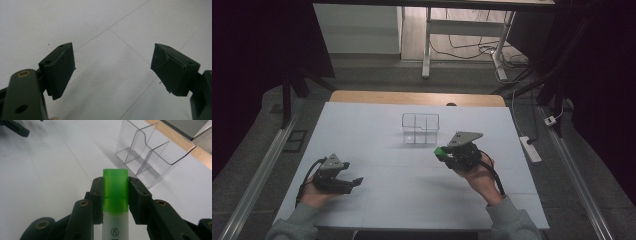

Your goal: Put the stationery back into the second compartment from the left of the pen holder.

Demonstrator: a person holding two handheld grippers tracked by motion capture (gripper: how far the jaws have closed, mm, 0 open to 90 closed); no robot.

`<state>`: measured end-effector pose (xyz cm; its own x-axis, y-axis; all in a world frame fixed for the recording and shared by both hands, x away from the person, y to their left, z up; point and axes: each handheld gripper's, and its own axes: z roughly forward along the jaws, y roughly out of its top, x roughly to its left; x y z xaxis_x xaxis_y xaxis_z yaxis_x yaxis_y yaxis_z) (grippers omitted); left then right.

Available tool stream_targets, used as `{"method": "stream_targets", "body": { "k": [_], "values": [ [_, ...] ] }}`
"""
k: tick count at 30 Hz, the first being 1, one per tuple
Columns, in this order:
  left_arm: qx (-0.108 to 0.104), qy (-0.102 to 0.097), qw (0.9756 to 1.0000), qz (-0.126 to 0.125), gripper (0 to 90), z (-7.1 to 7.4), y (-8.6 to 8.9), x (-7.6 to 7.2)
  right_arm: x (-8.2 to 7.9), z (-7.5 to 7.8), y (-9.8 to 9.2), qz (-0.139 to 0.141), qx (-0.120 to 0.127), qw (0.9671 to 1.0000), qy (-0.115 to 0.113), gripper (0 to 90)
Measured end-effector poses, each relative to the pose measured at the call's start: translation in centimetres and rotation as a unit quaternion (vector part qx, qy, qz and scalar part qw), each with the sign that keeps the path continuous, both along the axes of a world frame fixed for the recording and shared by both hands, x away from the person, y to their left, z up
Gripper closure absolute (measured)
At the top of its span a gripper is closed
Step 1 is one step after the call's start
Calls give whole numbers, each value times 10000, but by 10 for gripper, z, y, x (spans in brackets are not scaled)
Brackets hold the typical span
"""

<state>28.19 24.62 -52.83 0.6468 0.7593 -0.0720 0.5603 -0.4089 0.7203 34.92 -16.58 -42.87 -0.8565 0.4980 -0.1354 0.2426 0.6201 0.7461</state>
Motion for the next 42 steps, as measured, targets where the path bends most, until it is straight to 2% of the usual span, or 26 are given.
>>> {"method": "stream_targets", "body": {
  "k": [7, 11, 13, 17, 28, 42],
  "values": [
    [-29, -13, 10000, 12, 191, 1, 1, 0, 3, 5, -4, -97, 339, 9993, -110, 665],
    [-32, -10, 10000, 18, 191, 1, 0, 0, 7, 10, -6, -173, 650, 9975, -236, 665],
    [-42, -17, 10000, 20, 190, 1, 0, -1, 9, 13, -6, -213, 723, 9967, -314, 665],
    [-45, -14, 10000, 20, 191, 1, 0, 0, 15, 17, -9, -266, 937, 9948, -305, 664],
    [-27, -10, 10000, 7, 190, 2, -1, 0, 31, 24, -6, -343, 1191, 9917, -341, 665],
    [-27, 5, 10000, 0, 191, 1, -1, 1, 53, 37, 2, -375, 1591, 9859, -346, 665]
  ]
}}
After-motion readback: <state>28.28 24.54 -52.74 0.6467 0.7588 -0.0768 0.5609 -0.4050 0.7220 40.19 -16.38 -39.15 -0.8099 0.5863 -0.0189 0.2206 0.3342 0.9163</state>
